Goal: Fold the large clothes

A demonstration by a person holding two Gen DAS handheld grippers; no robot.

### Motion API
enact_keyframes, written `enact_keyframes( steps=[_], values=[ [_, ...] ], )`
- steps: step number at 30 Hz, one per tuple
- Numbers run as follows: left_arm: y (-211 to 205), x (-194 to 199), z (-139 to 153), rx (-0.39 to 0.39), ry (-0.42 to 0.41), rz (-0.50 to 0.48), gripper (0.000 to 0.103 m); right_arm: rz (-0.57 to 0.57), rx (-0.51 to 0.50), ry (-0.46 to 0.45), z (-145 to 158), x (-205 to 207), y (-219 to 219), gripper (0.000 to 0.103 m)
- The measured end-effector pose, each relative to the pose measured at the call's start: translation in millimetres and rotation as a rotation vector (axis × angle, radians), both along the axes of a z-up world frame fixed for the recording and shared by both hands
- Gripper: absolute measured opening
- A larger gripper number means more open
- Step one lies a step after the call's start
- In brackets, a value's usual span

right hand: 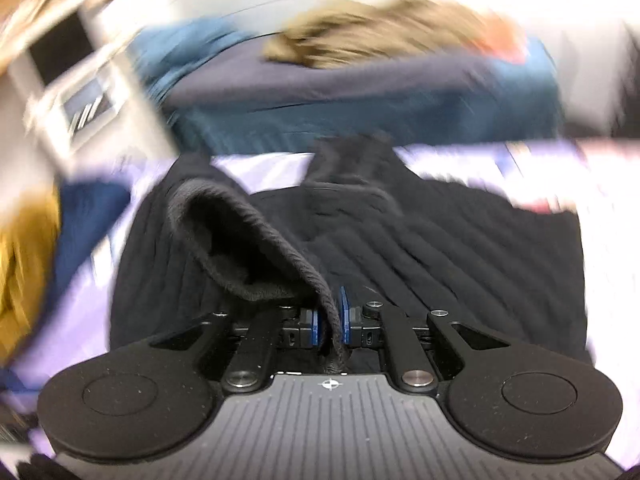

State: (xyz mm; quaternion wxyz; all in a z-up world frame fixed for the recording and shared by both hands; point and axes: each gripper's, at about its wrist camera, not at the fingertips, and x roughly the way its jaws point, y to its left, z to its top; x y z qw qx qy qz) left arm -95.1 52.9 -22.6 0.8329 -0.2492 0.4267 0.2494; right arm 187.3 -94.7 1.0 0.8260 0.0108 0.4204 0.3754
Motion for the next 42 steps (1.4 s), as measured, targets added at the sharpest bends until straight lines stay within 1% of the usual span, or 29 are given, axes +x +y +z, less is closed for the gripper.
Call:
enact_keyframes(
  steps=[2,4,5,6,8,9,10,11,13,15,18,20,22,24,25,28,30,32,33,35,36,37,38,40,42],
  values=[
    [-1.7,3.5,-4.5,-0.014,-0.001,-0.004,0.103,-0.078,0.077,0.145,-8.5,25.3,-27.2,0.013],
    [-4.4,7.9,-8.0,-0.024,0.002,-0.011,0.103,-0.118,0.118,0.245,-19.9,41.4,-46.3,0.013],
    [-5.1,9.9,-10.0,-0.025,0.006,-0.015,0.103,-0.126,0.123,0.284,-25.6,46.1,-52.8,0.013],
    [-5.6,11.6,-11.6,-0.023,0.010,-0.016,0.103,-0.140,0.125,0.321,-32.5,51.5,-56.8,0.017],
    [-6.3,14.0,-13.2,-0.022,0.017,-0.020,0.103,-0.203,0.133,0.411,-50.8,57.0,-65.2,0.027],
    [-7.0,14.4,-13.0,-0.019,0.017,-0.021,0.103,-0.248,0.134,0.447,-60.3,60.0,-71.2,0.049],
    [-6.5,14.0,-13.2,-0.014,0.019,-0.020,0.103,-0.292,0.127,0.461,-65.3,60.2,-76.3,0.066],
    [-5.7,13.2,-13.8,-0.008,0.022,-0.019,0.103,-0.345,0.106,0.454,-69.0,60.6,-82.5,0.068],
    [-2.8,11.6,-16.2,0.008,0.036,-0.012,0.103,-0.397,0.043,0.417,-70.4,60.6,-92.1,0.068],
    [1.0,11.6,-18.4,0.030,0.051,-0.007,0.103,-0.394,-0.002,0.361,-66.9,58.2,-96.6,0.069],
    [5.6,19.7,-15.1,0.077,0.046,-0.016,0.103,-0.346,-0.084,0.227,-54.3,47.4,-97.2,0.071],
    [8.8,33.1,-11.4,0.093,0.022,-0.041,0.103,-0.277,-0.118,0.124,-45.6,36.2,-89.9,0.075],
    [10.2,53.9,-11.6,0.115,0.012,-0.086,0.103,-0.189,-0.136,0.025,-33.1,24.4,-71.7,0.086],
    [10.6,79.4,-17.8,0.140,0.018,-0.136,0.103,-0.081,-0.146,-0.077,-19.5,9.2,-46.6,0.087],
    [11.8,92.7,-24.1,0.138,0.032,-0.157,0.103,-0.025,-0.155,-0.117,-15.5,3.2,-33.0,0.088],
    [18.9,124.0,-45.6,0.125,0.088,-0.172,0.103,0.150,-0.199,-0.186,-14.4,-12.6,11.4,0.089],
    [28.9,136.8,-61.8,0.098,0.125,-0.155,0.103,0.255,-0.271,-0.226,-25.6,-17.3,44.3,0.089],
    [40.4,140.6,-72.6,0.066,0.138,-0.134,0.103,0.292,-0.345,-0.234,-44.2,-9.7,69.0,0.089],
    [45.4,141.5,-77.6,0.045,0.139,-0.133,0.103,0.278,-0.372,-0.223,-53.4,-2.3,73.4,0.088],
    [50.7,143.0,-84.9,0.023,0.136,-0.157,0.103,0.215,-0.405,-0.151,-71.3,21.4,77.7,0.092],
    [50.7,144.6,-88.1,0.028,0.140,-0.177,0.103,0.187,-0.396,-0.104,-77.8,32.6,75.1,0.099],
    [49.9,146.3,-92.0,0.034,0.145,-0.202,0.103,0.162,-0.377,-0.046,-84.4,44.1,71.2,0.102],
    [48.1,148.4,-96.3,0.046,0.157,-0.219,0.103,0.151,-0.360,-0.004,-90.4,52.2,68.0,0.103],
    [47.0,151.1,-101.3,0.059,0.164,-0.229,0.103,0.135,-0.375,0.019,-98.0,57.1,65.2,0.103],
    [48.9,151.9,-103.9,0.051,0.160,-0.218,0.103,0.116,-0.393,0.030,-108.6,60.3,68.5,0.103]
  ],
)
